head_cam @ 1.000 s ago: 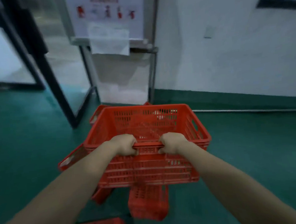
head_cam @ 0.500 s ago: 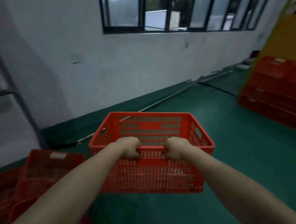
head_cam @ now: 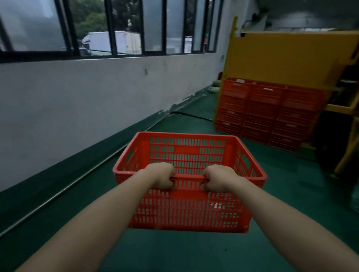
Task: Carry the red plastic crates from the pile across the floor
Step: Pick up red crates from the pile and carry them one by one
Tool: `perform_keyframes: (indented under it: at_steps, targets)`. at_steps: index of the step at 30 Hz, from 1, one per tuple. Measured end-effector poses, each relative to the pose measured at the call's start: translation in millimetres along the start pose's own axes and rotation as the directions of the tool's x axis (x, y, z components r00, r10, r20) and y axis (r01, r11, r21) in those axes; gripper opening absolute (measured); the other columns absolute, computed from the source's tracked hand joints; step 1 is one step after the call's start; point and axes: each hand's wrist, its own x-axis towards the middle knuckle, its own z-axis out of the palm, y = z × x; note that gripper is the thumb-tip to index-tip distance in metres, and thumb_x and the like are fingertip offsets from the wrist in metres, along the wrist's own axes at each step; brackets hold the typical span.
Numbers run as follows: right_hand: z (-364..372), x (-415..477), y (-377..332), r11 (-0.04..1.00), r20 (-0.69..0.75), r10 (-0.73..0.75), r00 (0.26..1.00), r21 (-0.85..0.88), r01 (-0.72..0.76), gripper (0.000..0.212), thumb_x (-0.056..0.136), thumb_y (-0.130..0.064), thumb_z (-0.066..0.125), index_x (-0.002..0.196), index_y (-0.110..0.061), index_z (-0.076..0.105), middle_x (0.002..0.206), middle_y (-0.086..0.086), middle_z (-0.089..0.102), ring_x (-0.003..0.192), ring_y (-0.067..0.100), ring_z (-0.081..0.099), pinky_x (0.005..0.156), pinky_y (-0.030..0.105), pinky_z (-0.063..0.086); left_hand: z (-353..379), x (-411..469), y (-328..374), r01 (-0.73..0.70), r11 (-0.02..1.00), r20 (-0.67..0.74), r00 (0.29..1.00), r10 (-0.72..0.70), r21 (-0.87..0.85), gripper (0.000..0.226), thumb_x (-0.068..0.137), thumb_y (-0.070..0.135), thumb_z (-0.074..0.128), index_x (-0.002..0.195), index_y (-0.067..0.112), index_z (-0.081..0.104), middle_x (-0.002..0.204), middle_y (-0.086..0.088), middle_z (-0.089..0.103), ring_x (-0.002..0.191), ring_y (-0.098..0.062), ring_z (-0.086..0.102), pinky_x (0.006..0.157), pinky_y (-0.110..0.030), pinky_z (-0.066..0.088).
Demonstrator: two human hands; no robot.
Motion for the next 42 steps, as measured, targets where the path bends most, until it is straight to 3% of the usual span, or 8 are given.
perform_keyframes:
  at_steps: [6, 10, 14, 20, 29, 35, 42]
  targets:
    - [-5, 64, 72, 0.991, -0.041, 0.132, 0.99, 0.031, -0.131, 0.028, 0.089, -0.047, 0.062, 0.084, -0.021, 0.052, 0.09, -0.002, 0.057, 0.089, 0.022, 0.058, 0.067, 0.03, 0.04, -28, 116, 7, -0.127, 0.988, -0.037, 0.991, 0.13, 0.084, 0.028, 0.088, 0.037, 0.062, 0.105, 0.015, 0.063, 0.107, -0.006, 0.065, 0.099, -0.027, 0.061, 0.073, -0.029, 0.045]
    - [-16, 131, 110, 0.977, -0.04, 0.211, 0.977, 0.034, -0.209, 0.034, 0.09, -0.046, 0.061, 0.071, -0.025, 0.043, 0.074, -0.008, 0.045, 0.078, 0.018, 0.049, 0.064, 0.031, 0.039, -48, 207, -13, -0.184, 0.975, -0.052, 0.98, 0.191, 0.127, 0.028, 0.088, 0.039, 0.062, 0.104, 0.016, 0.064, 0.104, -0.005, 0.065, 0.097, -0.027, 0.062, 0.075, -0.032, 0.05]
    - [-37, 214, 141, 0.962, -0.052, 0.269, 0.962, 0.051, -0.267, 0.029, 0.09, -0.044, 0.062, 0.075, -0.023, 0.048, 0.085, -0.004, 0.053, 0.092, 0.023, 0.06, 0.066, 0.032, 0.041, -83, 300, -43, -0.24, 0.955, -0.052, 0.966, 0.252, 0.173, 0.03, 0.089, 0.04, 0.061, 0.105, 0.015, 0.063, 0.106, -0.005, 0.065, 0.098, -0.027, 0.061, 0.075, -0.031, 0.048]
    - [-63, 324, 184, 0.934, -0.091, 0.355, 0.93, 0.073, -0.35, 0.023, 0.091, -0.043, 0.06, 0.09, -0.021, 0.058, 0.104, 0.003, 0.066, 0.101, 0.025, 0.062, 0.07, 0.032, 0.044, -132, 428, -80, -0.305, 0.921, -0.058, 0.943, 0.327, 0.241, 0.027, 0.089, 0.041, 0.06, 0.103, 0.019, 0.063, 0.103, -0.002, 0.065, 0.099, -0.026, 0.062, 0.072, -0.031, 0.047]
    - [-72, 475, 291, 0.91, -0.1, 0.414, 0.905, 0.081, -0.408, 0.024, 0.092, -0.042, 0.06, 0.081, -0.022, 0.053, 0.1, 0.003, 0.068, 0.097, 0.027, 0.064, 0.069, 0.033, 0.046, -165, 615, -99, -0.361, 0.892, -0.069, 0.917, 0.392, 0.274, 0.025, 0.091, 0.042, 0.057, 0.103, 0.02, 0.061, 0.104, -0.002, 0.064, 0.1, -0.026, 0.061, 0.076, -0.036, 0.051]
    - [-89, 599, 399, 0.91, -0.099, 0.412, 0.906, 0.095, -0.404, 0.022, 0.09, -0.043, 0.061, 0.095, -0.022, 0.065, 0.102, 0.002, 0.068, 0.099, 0.026, 0.064, 0.077, 0.037, 0.052, -202, 774, -97, -0.343, 0.9, -0.066, 0.926, 0.373, 0.267, 0.027, 0.09, 0.042, 0.058, 0.104, 0.02, 0.062, 0.104, -0.002, 0.065, 0.1, -0.025, 0.061, 0.076, -0.035, 0.05]
    - [-122, 720, 503, 0.919, -0.087, 0.393, 0.916, 0.065, -0.388, 0.021, 0.091, -0.042, 0.06, 0.086, -0.022, 0.059, 0.104, 0.004, 0.068, 0.102, 0.028, 0.063, 0.074, 0.033, 0.046, -250, 927, -99, -0.318, 0.905, -0.081, 0.932, 0.353, 0.283, 0.027, 0.091, 0.04, 0.057, 0.104, 0.016, 0.061, 0.106, -0.004, 0.065, 0.1, -0.027, 0.061, 0.076, -0.035, 0.049]
